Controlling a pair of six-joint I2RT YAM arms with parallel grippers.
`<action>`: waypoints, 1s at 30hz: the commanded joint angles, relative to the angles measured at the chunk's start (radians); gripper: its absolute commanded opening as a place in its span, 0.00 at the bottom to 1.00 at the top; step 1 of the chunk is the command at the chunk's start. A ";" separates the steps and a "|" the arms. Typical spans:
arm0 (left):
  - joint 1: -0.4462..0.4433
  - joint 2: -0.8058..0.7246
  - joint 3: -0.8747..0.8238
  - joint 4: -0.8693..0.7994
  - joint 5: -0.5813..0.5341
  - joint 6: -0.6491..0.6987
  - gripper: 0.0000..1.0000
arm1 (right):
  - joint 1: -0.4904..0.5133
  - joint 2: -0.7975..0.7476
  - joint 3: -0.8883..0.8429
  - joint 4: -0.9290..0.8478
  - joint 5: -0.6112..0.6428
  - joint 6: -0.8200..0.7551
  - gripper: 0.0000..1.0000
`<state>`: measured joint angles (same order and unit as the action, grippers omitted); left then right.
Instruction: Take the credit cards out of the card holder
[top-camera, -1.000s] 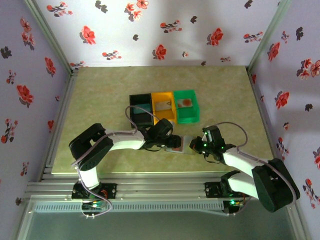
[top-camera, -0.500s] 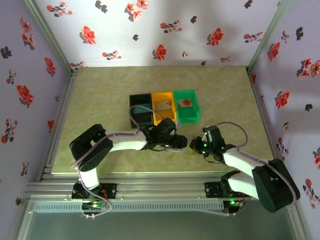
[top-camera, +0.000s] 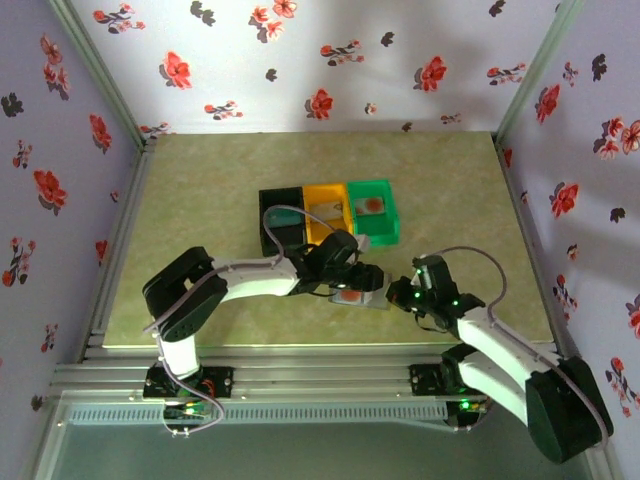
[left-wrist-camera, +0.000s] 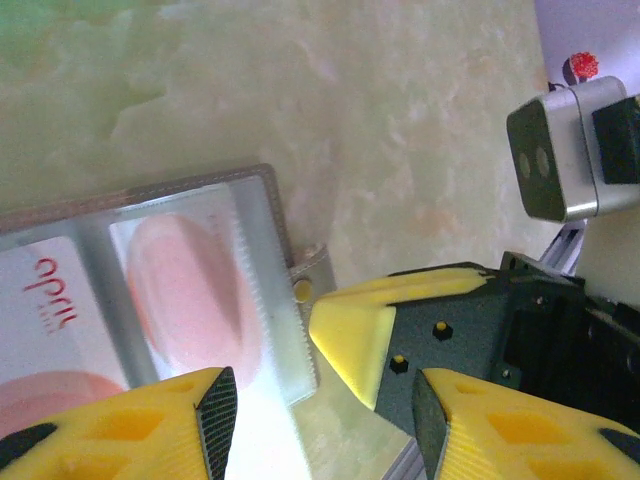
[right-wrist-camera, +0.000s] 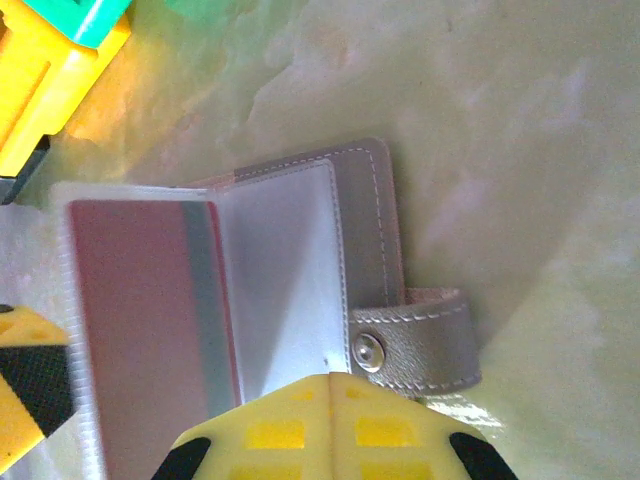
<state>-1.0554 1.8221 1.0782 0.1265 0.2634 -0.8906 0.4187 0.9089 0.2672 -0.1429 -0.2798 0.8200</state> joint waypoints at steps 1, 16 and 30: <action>-0.011 0.032 0.032 0.013 0.024 -0.014 0.53 | -0.008 -0.055 0.027 -0.102 0.041 -0.029 0.00; 0.021 -0.026 -0.024 -0.035 -0.023 0.014 0.64 | -0.037 -0.163 0.072 -0.191 0.011 -0.054 0.14; 0.031 -0.002 -0.012 0.015 -0.010 -0.076 0.65 | -0.040 -0.072 0.046 0.002 -0.107 0.028 0.14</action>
<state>-1.0264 1.8294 1.0481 0.1207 0.2623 -0.9344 0.3840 0.8238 0.3153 -0.2100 -0.3496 0.8200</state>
